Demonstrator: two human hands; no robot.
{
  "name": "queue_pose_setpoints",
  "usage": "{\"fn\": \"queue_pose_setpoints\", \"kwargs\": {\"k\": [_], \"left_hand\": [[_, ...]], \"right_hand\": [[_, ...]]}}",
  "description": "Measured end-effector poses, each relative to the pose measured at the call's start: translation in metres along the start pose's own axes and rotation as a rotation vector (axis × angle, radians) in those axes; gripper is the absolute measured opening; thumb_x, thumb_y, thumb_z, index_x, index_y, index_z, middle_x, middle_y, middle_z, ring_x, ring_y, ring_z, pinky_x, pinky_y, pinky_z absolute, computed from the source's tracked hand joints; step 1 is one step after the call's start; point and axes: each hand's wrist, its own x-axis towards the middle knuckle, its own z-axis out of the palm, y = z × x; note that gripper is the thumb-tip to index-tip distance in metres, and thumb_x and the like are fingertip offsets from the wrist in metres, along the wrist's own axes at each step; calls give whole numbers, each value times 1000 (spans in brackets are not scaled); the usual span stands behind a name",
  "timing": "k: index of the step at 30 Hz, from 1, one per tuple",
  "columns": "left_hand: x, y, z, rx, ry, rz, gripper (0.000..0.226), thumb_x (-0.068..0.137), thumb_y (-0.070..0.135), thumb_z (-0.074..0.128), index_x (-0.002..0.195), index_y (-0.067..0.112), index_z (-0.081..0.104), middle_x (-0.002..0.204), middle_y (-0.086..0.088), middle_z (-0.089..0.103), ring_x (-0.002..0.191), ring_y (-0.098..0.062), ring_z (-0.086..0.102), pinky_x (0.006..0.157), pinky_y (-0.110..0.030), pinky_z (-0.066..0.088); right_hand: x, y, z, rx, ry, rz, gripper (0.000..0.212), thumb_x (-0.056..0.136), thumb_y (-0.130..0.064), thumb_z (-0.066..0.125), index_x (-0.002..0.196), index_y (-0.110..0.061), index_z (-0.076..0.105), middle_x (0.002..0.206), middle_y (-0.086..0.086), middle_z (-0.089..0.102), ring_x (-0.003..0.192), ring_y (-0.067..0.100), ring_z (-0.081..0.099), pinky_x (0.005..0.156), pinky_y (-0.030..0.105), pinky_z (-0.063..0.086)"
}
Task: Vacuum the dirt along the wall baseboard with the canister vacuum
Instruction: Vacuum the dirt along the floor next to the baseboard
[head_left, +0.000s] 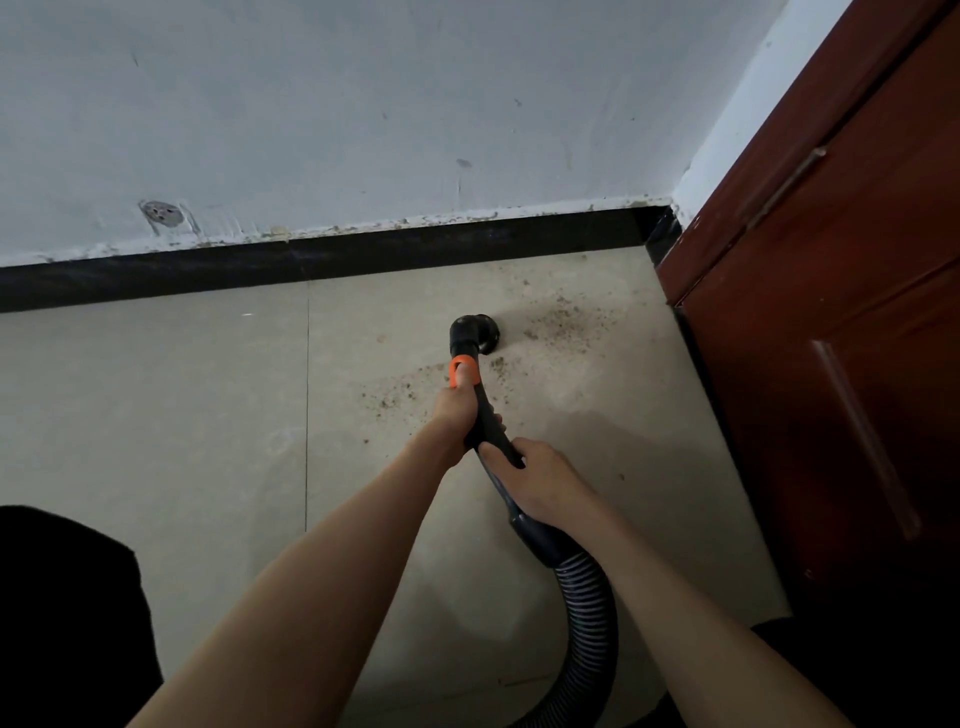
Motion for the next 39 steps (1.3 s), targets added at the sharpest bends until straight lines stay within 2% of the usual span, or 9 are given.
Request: {"fn": "queue_pose_setpoints", "kwargs": {"k": [7, 11, 15, 19, 24, 26, 32, 36, 39], "left_hand": [[4, 15, -51, -61, 44, 18, 50, 97, 48, 35, 118, 3, 40, 76, -12, 51, 63, -25, 55, 55, -34, 48], [4, 16, -94, -126, 91, 28, 41, 97, 45, 35, 95, 5, 44, 77, -11, 49, 64, -23, 54, 55, -34, 49], [-2, 0, -127, -212, 172, 45, 37, 95, 42, 38, 87, 7, 44, 68, -9, 48, 58, -22, 53, 55, -33, 48], [-13, -22, -143, -269, 226, 55, 38, 96, 43, 38, 96, 5, 45, 65, -8, 47, 53, -22, 52, 49, -30, 49], [-22, -35, -143, -230, 252, 23, 48, 96, 50, 38, 105, 3, 46, 68, -10, 53, 56, -24, 57, 57, -34, 50], [-25, -38, -138, -205, 256, 16, 49, 96, 51, 38, 101, 3, 47, 68, -11, 55, 55, -23, 59, 57, -34, 51], [-31, -45, -112, -132, 266, -27, 54, 97, 50, 33, 107, -1, 49, 70, -11, 57, 58, -23, 61, 56, -32, 52], [-33, -43, -92, -74, 236, -36, 55, 98, 51, 33, 114, 0, 45, 75, -12, 58, 60, -23, 62, 53, -30, 50], [-35, -42, -79, -55, 200, -38, 55, 98, 50, 33, 114, 0, 45, 72, -12, 58, 59, -23, 61, 53, -30, 50]], "right_hand": [[18, -40, 19, -57, -85, -52, 47, 90, -63, 41, 70, -22, 48, 68, -1, 58, 63, 18, 58, 61, 33, 44], [25, -68, 41, -100, -156, -76, 47, 91, -64, 42, 74, -22, 52, 75, -1, 64, 70, 19, 64, 67, 34, 50], [23, -84, 63, -206, -229, -106, 45, 90, -65, 43, 76, -23, 51, 71, -2, 65, 71, 19, 66, 67, 34, 51], [12, -87, 81, -329, -290, -130, 43, 92, -64, 39, 78, -24, 47, 71, -1, 63, 72, 21, 66, 67, 35, 51], [-5, -80, 87, -349, -352, -128, 50, 95, -64, 32, 91, -17, 49, 78, 5, 65, 75, 25, 66, 76, 43, 55], [-10, -75, 85, -322, -353, -117, 48, 95, -63, 32, 89, -18, 49, 77, 5, 66, 75, 26, 67, 77, 43, 55], [-24, -55, 68, -230, -342, -98, 44, 95, -61, 34, 80, -22, 46, 60, -4, 61, 62, 19, 64, 68, 36, 52], [-31, -43, 57, -186, -293, -84, 46, 95, -61, 35, 79, -20, 46, 64, 0, 60, 69, 28, 67, 71, 42, 53], [-35, -35, 52, -166, -252, -62, 45, 95, -60, 35, 78, -20, 47, 67, 0, 61, 65, 23, 64, 67, 41, 52]]}}
